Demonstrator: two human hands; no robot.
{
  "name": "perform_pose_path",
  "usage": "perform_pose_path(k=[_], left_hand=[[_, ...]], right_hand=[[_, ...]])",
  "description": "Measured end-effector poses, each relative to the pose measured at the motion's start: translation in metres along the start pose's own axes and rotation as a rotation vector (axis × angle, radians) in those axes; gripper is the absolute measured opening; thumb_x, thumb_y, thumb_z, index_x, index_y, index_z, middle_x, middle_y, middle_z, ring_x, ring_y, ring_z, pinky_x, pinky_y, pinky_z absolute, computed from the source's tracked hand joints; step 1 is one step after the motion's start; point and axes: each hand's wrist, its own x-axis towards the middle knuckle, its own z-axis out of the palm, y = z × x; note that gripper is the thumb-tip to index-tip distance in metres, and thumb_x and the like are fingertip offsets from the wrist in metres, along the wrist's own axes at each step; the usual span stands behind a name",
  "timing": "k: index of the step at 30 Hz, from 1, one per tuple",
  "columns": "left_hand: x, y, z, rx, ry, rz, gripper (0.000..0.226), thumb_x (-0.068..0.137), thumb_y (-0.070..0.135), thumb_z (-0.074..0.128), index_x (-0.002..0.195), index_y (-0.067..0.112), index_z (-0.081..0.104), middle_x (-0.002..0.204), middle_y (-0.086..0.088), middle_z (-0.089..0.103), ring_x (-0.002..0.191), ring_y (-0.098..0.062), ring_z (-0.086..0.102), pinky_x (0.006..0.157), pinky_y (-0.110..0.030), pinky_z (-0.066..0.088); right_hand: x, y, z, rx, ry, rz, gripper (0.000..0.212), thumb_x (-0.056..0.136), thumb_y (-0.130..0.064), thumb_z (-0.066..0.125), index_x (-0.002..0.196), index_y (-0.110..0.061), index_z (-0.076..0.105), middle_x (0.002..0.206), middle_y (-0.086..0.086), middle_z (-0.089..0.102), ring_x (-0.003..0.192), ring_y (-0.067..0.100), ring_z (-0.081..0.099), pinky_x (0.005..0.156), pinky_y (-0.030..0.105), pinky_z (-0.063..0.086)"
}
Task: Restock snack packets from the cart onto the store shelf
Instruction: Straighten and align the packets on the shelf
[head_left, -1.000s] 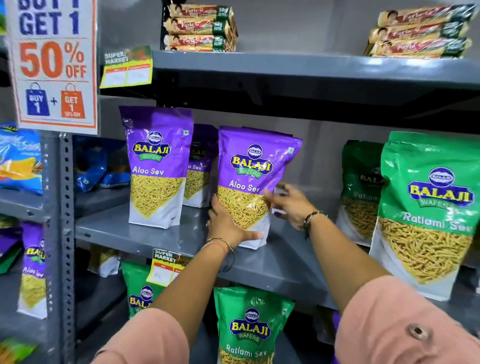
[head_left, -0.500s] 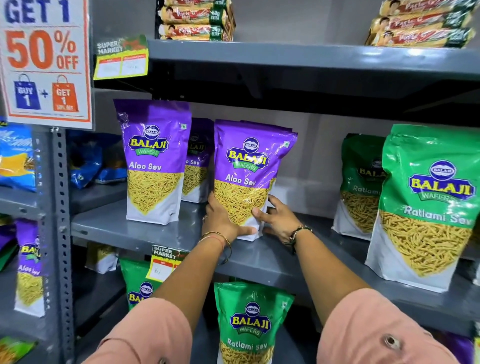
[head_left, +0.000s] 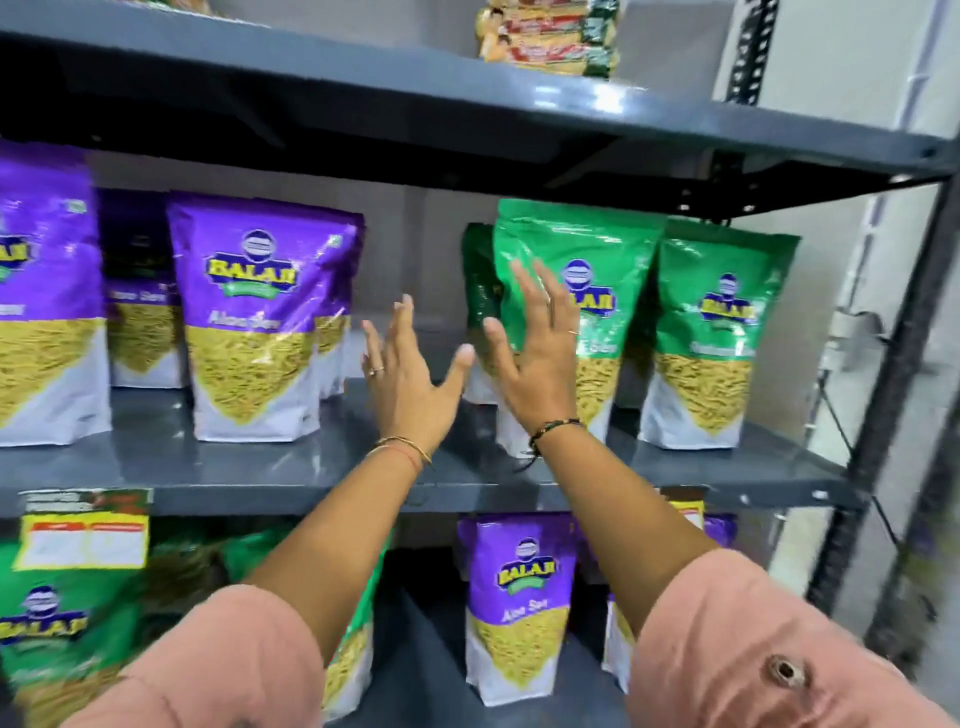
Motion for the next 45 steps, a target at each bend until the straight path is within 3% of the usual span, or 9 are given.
perform_pose_path(k=[4, 9, 15, 20, 25, 35, 40, 42, 45], left_hand=[[-0.029, 0.030, 0.054, 0.003, -0.236, 0.092, 0.114, 0.065, 0.058, 0.069, 0.146, 0.024, -0.003, 0.159, -0.011, 0.009, 0.147, -0.026, 0.000, 0.121, -0.050, 0.003], [-0.053, 0.041, 0.085, -0.059, -0.349, -0.001, 0.120, 0.066, 0.030, 0.079, 0.137, 0.042, -0.016, 0.157, -0.016, 0.000, 0.146, -0.029, 0.009, 0.117, -0.049, 0.024], [-0.052, 0.039, 0.089, 0.091, -0.322, -0.058, 0.112, 0.074, 0.022, 0.074, 0.133, 0.046, -0.018, 0.142, -0.017, 0.027, 0.124, -0.040, 0.045, 0.101, -0.049, 0.041], [-0.046, 0.035, 0.084, 0.163, -0.299, -0.097, 0.109, 0.075, 0.019, 0.072, 0.143, 0.039, -0.010, 0.134, -0.019, 0.033, 0.112, -0.045, 0.051, 0.097, -0.047, 0.042], [-0.043, 0.031, 0.083, 0.189, -0.301, -0.089, 0.109, 0.075, 0.021, 0.074, 0.144, 0.037, -0.009, 0.134, -0.022, 0.034, 0.111, -0.046, 0.052, 0.097, -0.048, 0.043], [-0.043, 0.027, 0.086, 0.127, -0.315, -0.084, 0.111, 0.072, 0.021, 0.075, 0.144, 0.039, -0.008, 0.134, -0.019, 0.032, 0.113, -0.046, 0.050, 0.102, -0.051, 0.042], [-0.046, 0.027, 0.083, 0.137, -0.144, -0.123, 0.132, 0.051, 0.044, 0.085, 0.146, 0.020, -0.003, 0.136, -0.022, 0.033, 0.121, -0.044, 0.041, 0.101, -0.053, 0.038], [-0.044, 0.031, 0.083, 0.112, -0.129, -0.157, 0.140, 0.043, 0.051, 0.085, 0.146, 0.018, -0.004, 0.140, -0.025, 0.031, 0.126, -0.043, 0.037, 0.103, -0.053, 0.036], [-0.036, 0.030, 0.088, 0.007, -0.183, -0.253, 0.147, 0.039, 0.048, 0.088, 0.145, 0.024, -0.011, 0.146, -0.026, 0.026, 0.132, -0.042, 0.034, 0.108, -0.053, 0.032]], right_hand=[[-0.016, 0.064, -0.060, -0.149, 0.071, 0.260, 0.081, 0.083, -0.043, 0.064, 0.148, -0.028, 0.017, 0.157, 0.009, 0.018, 0.143, 0.029, 0.019, 0.114, 0.033, 0.010], [-0.048, 0.120, -0.080, 0.057, -0.393, 0.329, 0.099, 0.081, -0.042, 0.066, 0.148, -0.037, -0.006, 0.162, 0.002, 0.000, 0.149, 0.020, 0.003, 0.120, 0.045, 0.015], [-0.054, 0.117, -0.062, 0.102, -0.557, 0.284, 0.102, 0.084, -0.017, 0.069, 0.145, -0.043, -0.009, 0.138, 0.012, 0.045, 0.121, 0.026, 0.047, 0.090, 0.023, 0.033], [-0.052, 0.107, -0.048, 0.105, -0.549, 0.297, 0.108, 0.081, -0.002, 0.065, 0.140, -0.054, -0.009, 0.135, 0.017, 0.045, 0.105, 0.034, 0.058, 0.097, 0.039, 0.046], [-0.054, 0.104, -0.040, 0.107, -0.510, 0.331, 0.110, 0.079, 0.003, 0.062, 0.138, -0.057, -0.009, 0.126, 0.012, 0.049, 0.071, 0.013, 0.057, 0.090, 0.038, 0.051], [-0.049, 0.105, -0.046, 0.069, -0.561, 0.378, 0.104, 0.080, 0.003, 0.062, 0.143, -0.051, -0.001, 0.131, 0.017, 0.050, 0.111, 0.031, 0.055, 0.096, 0.033, 0.042], [-0.042, 0.111, -0.081, -0.063, -0.087, 0.315, 0.085, 0.074, -0.025, 0.076, 0.142, -0.037, 0.027, 0.140, 0.008, 0.044, 0.128, 0.024, 0.040, 0.108, 0.042, 0.038], [-0.034, 0.126, -0.106, -0.232, 0.161, 0.420, 0.099, 0.063, -0.041, 0.081, 0.143, -0.034, 0.024, 0.142, 0.014, 0.035, 0.129, 0.031, 0.033, 0.109, 0.046, 0.032], [-0.024, 0.157, -0.132, -0.330, 0.102, 0.691, 0.136, 0.048, -0.055, 0.085, 0.148, -0.031, -0.003, 0.153, 0.025, 0.016, 0.141, 0.041, 0.018, 0.115, 0.054, 0.016]])
